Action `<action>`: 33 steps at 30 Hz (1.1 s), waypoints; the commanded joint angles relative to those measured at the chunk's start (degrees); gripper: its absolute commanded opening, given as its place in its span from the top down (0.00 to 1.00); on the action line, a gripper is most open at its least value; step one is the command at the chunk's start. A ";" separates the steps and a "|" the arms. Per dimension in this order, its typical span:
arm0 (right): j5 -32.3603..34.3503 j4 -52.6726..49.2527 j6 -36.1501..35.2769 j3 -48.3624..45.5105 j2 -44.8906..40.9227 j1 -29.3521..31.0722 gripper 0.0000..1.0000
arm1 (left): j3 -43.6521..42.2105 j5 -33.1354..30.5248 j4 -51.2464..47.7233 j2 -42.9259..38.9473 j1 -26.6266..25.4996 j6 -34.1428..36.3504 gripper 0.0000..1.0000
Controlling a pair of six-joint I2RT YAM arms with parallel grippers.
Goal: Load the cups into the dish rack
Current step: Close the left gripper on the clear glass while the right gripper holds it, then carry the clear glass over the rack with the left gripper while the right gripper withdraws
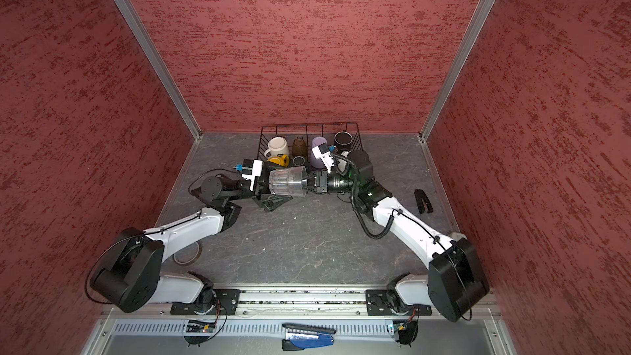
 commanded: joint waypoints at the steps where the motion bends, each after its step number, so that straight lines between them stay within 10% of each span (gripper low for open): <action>1: -0.48 3.61 1.20 -0.28 0.25 0.46 1.00 | 2.01 1.22 0.88 0.01 -0.19 -0.59 0.22; 11: 1.89 1.85 0.42 -0.17 0.33 0.41 0.91 | 5.78 -2.56 -19.73 -4.50 -0.43 6.04 0.69; 17: 4.60 -2.49 -1.55 0.59 -0.81 -0.44 0.65 | 7.77 -4.70 -27.89 -5.96 -0.35 8.61 1.00; 33: 17.91 -22.55 -9.34 -1.45 -11.13 -12.20 0.29 | 20.25 -15.37 -54.72 -1.46 -0.34 13.44 1.00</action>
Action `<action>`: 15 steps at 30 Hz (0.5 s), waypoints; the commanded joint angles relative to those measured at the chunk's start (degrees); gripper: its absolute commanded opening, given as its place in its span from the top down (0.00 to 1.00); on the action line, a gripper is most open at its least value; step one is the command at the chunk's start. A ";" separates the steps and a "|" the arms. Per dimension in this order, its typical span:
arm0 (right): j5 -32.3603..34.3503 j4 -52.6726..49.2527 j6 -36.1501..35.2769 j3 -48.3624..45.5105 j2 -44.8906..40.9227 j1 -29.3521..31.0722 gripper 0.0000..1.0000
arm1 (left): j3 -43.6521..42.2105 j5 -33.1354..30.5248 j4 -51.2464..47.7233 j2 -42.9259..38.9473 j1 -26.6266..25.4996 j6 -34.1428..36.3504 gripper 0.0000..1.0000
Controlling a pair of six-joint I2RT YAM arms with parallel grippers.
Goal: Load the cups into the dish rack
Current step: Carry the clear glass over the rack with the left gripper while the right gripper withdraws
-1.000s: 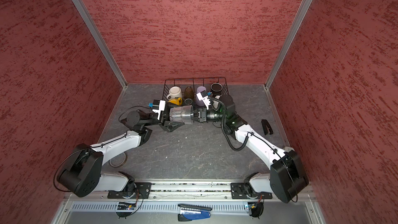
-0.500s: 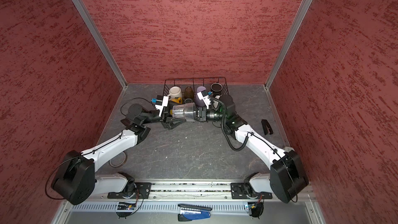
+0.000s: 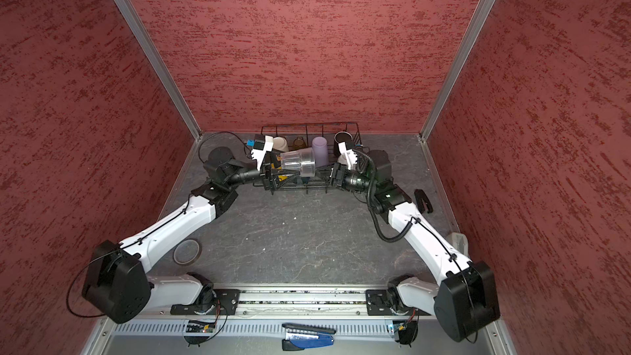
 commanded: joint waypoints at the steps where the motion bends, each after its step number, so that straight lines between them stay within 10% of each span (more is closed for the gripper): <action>1: 7.15 -9.48 -4.48 0.01 -3.40 -2.61 0.28 | 4.02 -5.57 -9.35 2.45 -0.17 2.15 1.00; 15: 17.90 -21.63 -11.41 -0.29 -9.84 -8.18 0.17 | 27.88 -32.09 -40.41 20.94 -8.01 13.18 1.00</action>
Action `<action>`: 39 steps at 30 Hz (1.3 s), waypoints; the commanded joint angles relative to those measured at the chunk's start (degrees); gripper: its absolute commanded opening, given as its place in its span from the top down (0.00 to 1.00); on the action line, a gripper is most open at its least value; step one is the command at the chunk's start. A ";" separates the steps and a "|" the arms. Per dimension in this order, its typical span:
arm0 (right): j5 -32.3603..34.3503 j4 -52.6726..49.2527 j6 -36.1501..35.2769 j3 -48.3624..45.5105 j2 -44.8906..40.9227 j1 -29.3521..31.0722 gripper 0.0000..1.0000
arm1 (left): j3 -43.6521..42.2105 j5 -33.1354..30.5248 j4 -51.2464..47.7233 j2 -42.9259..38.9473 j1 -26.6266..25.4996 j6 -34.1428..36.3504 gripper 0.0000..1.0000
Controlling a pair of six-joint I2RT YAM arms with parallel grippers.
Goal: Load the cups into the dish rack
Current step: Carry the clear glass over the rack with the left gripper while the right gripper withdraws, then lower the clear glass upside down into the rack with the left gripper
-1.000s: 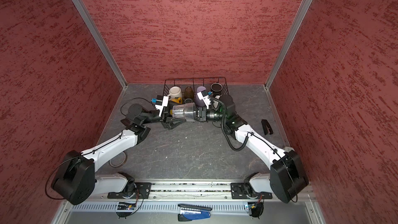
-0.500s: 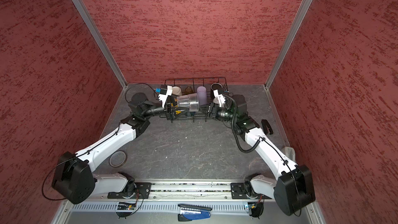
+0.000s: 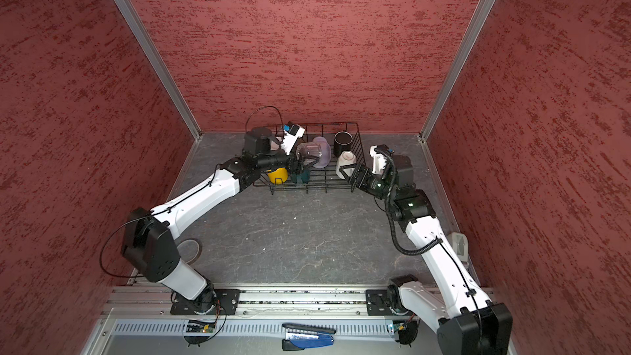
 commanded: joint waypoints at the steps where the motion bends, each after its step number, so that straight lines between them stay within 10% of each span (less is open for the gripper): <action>1: 2.72 -3.08 -2.75 -0.30 -0.86 -0.69 0.16 | 5.43 -10.09 -8.83 4.34 -1.73 4.09 1.00; 14: 1.54 -4.80 -4.67 -1.79 -3.67 -1.57 0.11 | 27.55 -26.93 -23.31 26.06 -5.90 7.81 1.00; 26: 0.39 -4.59 -4.81 -3.04 -4.29 -2.18 0.08 | 41.65 -27.77 -36.96 37.56 -5.94 8.18 1.00; 39: -0.21 -4.38 -4.80 -3.34 -4.29 -2.90 0.06 | 47.96 -24.45 -43.87 40.95 -5.12 7.58 0.43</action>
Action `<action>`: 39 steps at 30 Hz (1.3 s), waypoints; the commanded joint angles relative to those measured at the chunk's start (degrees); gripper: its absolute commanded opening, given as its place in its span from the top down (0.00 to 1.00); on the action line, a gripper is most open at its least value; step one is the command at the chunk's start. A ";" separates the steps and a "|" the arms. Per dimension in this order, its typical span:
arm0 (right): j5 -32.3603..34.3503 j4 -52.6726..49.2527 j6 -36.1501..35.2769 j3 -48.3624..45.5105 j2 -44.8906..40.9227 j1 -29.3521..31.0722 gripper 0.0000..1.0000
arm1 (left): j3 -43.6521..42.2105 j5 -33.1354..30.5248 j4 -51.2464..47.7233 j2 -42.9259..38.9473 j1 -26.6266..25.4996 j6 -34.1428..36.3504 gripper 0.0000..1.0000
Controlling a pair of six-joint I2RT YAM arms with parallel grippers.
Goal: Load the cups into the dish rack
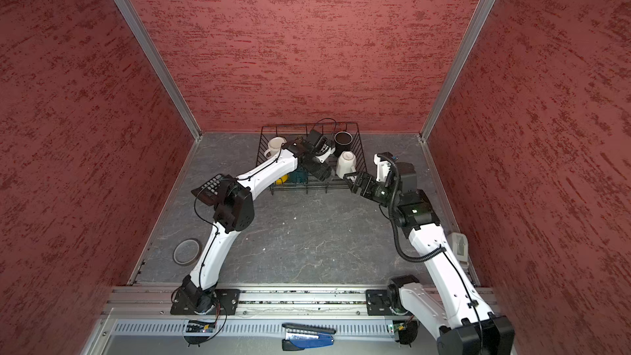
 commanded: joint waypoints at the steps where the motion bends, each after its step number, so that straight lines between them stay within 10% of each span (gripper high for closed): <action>1: -0.67 0.01 -0.68 -0.25 -0.68 -0.89 0.05 | 1.28 0.24 -0.95 -0.51 0.73 0.19 0.38; 10: -0.67 -0.62 -1.65 0.92 -0.20 -2.04 0.03 | 0.53 0.90 -0.59 -2.58 0.60 0.25 0.00; 18: 2.34 -0.79 -5.55 3.35 0.74 -4.32 0.01 | -7.01 1.20 7.88 -10.51 0.29 -2.76 0.00; 31: 24.70 15.48 -14.28 -6.34 -0.99 -8.49 0.01 | -48.29 -2.19 43.35 -48.07 2.73 -7.21 0.00; 39: 39.20 39.12 -23.18 -22.35 2.21 -9.93 0.01 | -77.83 -5.38 52.79 -74.13 14.99 -8.21 0.00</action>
